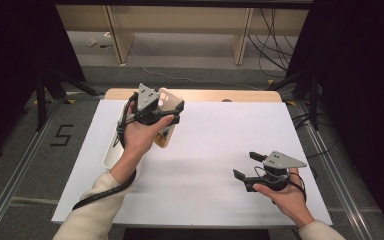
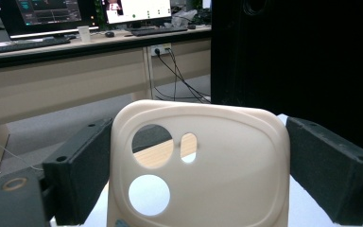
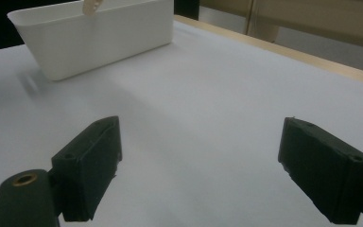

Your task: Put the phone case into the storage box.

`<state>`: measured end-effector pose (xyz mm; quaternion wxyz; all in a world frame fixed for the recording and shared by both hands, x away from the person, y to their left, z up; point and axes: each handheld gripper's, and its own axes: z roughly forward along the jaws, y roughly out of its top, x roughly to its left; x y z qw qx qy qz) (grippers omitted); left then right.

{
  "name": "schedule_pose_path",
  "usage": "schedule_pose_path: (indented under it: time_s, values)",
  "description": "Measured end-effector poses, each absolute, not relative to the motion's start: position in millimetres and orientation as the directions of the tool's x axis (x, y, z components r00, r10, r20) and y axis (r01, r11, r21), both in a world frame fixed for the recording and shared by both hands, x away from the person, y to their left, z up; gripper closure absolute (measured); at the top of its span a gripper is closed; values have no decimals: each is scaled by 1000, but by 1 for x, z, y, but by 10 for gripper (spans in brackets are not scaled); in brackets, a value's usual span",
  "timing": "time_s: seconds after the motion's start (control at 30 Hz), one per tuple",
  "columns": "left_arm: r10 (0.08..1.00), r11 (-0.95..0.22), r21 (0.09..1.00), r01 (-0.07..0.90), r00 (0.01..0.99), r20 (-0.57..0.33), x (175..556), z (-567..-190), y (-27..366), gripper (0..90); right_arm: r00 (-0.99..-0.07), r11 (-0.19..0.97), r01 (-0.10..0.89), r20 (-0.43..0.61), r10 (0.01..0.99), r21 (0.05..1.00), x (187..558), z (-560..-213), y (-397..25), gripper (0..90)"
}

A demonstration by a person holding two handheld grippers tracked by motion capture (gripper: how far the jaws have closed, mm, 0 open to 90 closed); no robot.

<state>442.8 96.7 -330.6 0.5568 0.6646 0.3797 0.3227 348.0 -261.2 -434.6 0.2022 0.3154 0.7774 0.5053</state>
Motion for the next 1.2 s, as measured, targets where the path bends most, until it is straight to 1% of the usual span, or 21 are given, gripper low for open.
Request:
schedule_pose_path:
  time_s: [1.2]
  values:
    - [902,-46,991,125,431,-13,447,-321,123,113,-719,287,286,6,695,914,348,-435,-261,151]
